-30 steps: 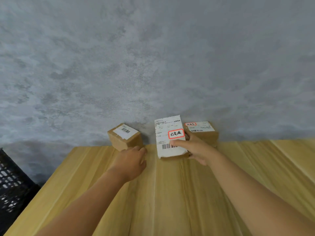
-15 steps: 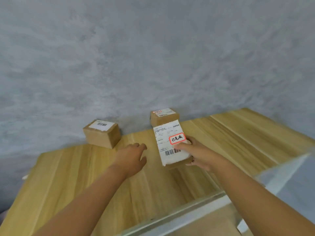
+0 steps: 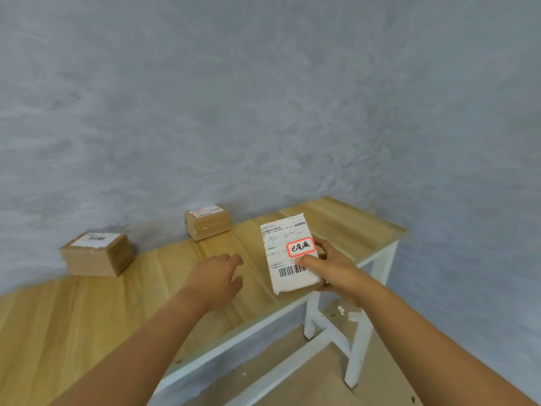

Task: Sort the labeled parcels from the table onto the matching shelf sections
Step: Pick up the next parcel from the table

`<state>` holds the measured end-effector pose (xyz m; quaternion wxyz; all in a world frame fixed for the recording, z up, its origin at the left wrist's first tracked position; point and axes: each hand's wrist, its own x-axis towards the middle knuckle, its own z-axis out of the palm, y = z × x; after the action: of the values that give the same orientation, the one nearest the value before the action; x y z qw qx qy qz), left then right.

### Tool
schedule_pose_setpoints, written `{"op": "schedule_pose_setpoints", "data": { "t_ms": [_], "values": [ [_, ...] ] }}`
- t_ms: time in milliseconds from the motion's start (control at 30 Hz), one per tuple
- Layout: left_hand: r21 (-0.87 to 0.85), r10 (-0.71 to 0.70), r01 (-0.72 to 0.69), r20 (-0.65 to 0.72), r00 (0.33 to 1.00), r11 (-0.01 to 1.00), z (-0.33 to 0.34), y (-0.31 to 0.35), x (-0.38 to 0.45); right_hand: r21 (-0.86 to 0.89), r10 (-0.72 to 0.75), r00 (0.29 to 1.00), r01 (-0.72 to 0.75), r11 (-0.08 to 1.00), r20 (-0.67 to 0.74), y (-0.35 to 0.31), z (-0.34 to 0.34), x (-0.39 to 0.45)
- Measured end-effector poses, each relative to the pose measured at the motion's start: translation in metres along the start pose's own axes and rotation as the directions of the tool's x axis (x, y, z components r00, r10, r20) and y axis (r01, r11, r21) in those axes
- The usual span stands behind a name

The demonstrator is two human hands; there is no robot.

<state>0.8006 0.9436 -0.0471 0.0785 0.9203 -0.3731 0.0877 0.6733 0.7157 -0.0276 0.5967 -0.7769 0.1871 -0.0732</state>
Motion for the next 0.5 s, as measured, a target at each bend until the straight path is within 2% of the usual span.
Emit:
{"op": "schedule_pose_setpoints", "data": {
  "t_ms": [100, 267, 500],
  "values": [
    [-0.015, 0.047, -0.047, 0.013, 0.999, 0.999, 0.005, 0.056, 0.009, 0.011, 0.026, 0.999, -0.025, 1.000, -0.030, 0.016, -0.052, -0.035],
    [-0.027, 0.185, -0.185, -0.003, 0.983, 0.982, 0.025, 0.160, 0.016, 0.013, 0.055, 0.985, -0.054, 0.998, -0.164, 0.055, -0.140, -0.096],
    [-0.016, 0.460, -0.461, -0.023, 0.887, 0.887, 0.028, 0.294, 0.041, 0.078, 0.128, 0.920, -0.107, 0.991, -0.372, 0.097, -0.227, -0.172]
  ]
}}
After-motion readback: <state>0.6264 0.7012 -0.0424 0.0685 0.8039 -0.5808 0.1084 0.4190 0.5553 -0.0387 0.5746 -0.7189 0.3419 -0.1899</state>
